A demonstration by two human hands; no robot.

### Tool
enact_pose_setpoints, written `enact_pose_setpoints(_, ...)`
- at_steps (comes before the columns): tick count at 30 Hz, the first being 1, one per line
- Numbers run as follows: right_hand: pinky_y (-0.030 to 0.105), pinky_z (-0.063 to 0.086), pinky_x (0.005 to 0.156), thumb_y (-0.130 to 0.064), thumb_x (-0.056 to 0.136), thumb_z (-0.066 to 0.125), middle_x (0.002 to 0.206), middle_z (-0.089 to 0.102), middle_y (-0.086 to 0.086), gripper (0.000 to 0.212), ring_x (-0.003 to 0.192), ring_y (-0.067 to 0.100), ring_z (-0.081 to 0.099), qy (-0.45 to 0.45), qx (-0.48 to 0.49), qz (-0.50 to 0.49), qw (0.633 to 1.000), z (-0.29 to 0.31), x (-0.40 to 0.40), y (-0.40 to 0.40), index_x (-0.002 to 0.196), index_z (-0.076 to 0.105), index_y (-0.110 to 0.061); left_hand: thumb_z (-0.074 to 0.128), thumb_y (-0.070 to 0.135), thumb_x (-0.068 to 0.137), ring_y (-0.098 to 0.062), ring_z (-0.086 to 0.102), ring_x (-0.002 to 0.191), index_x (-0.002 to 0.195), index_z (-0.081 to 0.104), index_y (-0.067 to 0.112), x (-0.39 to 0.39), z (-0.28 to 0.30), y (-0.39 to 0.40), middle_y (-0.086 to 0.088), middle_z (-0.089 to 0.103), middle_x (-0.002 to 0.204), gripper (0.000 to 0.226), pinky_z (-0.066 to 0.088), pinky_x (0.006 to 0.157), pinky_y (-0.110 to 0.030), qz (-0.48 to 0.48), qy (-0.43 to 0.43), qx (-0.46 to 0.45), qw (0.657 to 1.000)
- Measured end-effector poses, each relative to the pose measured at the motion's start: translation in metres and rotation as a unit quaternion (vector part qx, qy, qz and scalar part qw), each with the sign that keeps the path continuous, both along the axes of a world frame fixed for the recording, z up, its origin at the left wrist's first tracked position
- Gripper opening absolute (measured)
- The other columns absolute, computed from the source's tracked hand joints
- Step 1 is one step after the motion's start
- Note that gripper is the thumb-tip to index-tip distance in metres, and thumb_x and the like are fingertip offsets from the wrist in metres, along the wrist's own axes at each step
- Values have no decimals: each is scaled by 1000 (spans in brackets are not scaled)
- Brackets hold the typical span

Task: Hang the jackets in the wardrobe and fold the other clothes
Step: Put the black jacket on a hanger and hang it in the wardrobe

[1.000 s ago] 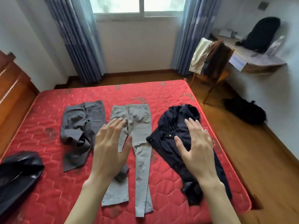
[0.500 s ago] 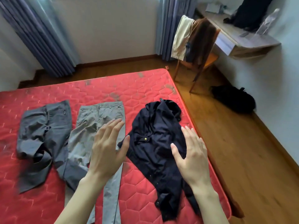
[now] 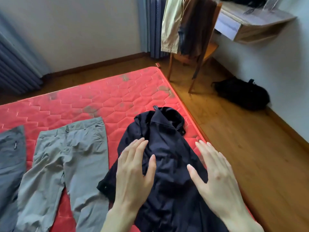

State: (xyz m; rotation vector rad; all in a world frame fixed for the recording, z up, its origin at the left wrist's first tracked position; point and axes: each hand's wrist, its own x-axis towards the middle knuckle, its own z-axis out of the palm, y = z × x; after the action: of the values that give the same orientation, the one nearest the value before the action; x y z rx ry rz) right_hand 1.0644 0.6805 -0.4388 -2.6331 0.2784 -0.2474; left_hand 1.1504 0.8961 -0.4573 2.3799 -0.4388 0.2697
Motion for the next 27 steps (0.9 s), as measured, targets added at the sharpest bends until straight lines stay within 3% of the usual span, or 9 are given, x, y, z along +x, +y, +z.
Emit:
enact_pose_setpoints(3, 23, 11, 126, -53, 102, 52, 165, 33, -17, 65, 155, -1, 18, 14, -1, -14, 1000, -59, 28, -19, 160, 33, -30, 52, 40, 100, -14, 47, 143, 141, 59, 16, 23, -56, -24, 7, 56, 147, 48, 40, 116, -40, -27, 6, 13, 1000)
enact_pose_setpoints(7, 37, 25, 127, -49, 101, 57, 164, 36, -14, 65, 155, 3, 23, 26, 10, -31, 999, -134, 63, -42, 159, 36, -28, 54, 39, 100, -15, 49, 141, 141, 59, 15, 53, -126, -50, 6, 58, 146, 48, 42, 115, -40, -60, 5, 33, 998)
enact_pose_setpoints(13, 33, 21, 127, -46, 102, 57, 166, 34, -9, 67, 156, 8, 22, 78, 40, -31, 996, -221, 111, -73, 161, 31, -25, 54, 37, 99, -19, 54, 136, 139, 60, 14, 91, -212, -81, 4, 61, 141, 46, 44, 111, -41, -95, 17, 72, 993)
enact_pose_setpoints(15, 30, 15, 126, -46, 104, 54, 169, 27, -7, 71, 157, 9, 17, 118, 50, -31, 991, -243, 126, -81, 164, 23, -24, 53, 36, 99, -20, 55, 134, 138, 60, 14, 105, -235, -90, 3, 61, 140, 45, 45, 110, -41, -102, 22, 85, 991)
enact_pose_setpoints(18, 39, 14, 126, -51, 103, 51, 172, 17, 0, 82, 160, 18, 7, 222, 52, -42, 973, -271, 148, -93, 166, 8, -20, 50, 38, 99, -21, 55, 131, 137, 60, 14, 123, -258, -100, 2, 63, 138, 46, 47, 108, -41, -93, 47, 92, 990)
enact_pose_setpoints(21, 49, 23, 124, -57, 97, 61, 169, 24, 9, 97, 156, 29, 19, 302, 164, -96, 934, -291, 165, -99, 166, 3, -22, 52, 37, 100, -19, 53, 130, 139, 58, 16, 129, -271, -103, 3, 62, 138, 44, 46, 107, -39, -85, 76, 93, 989)
enact_pose_setpoints(24, 50, 36, 116, -54, 90, 70, 156, 45, 9, 94, 145, 35, 40, 317, 181, -128, 922, -305, 170, -99, 162, 19, -24, 59, 32, 101, -19, 53, 130, 139, 58, 16, 126, -277, -102, 4, 62, 138, 41, 46, 106, -39, -91, 90, 100, 987)
enact_pose_setpoints(27, 43, 52, 92, -32, 88, 69, 110, 73, -2, 42, 108, 30, 66, 250, 218, -111, 937, -305, 163, -86, 127, 55, -29, 54, 36, 100, -19, 55, 128, 138, 59, 17, 123, -279, -98, 5, 63, 136, 42, 47, 105, -39, -95, 95, 110, 985)
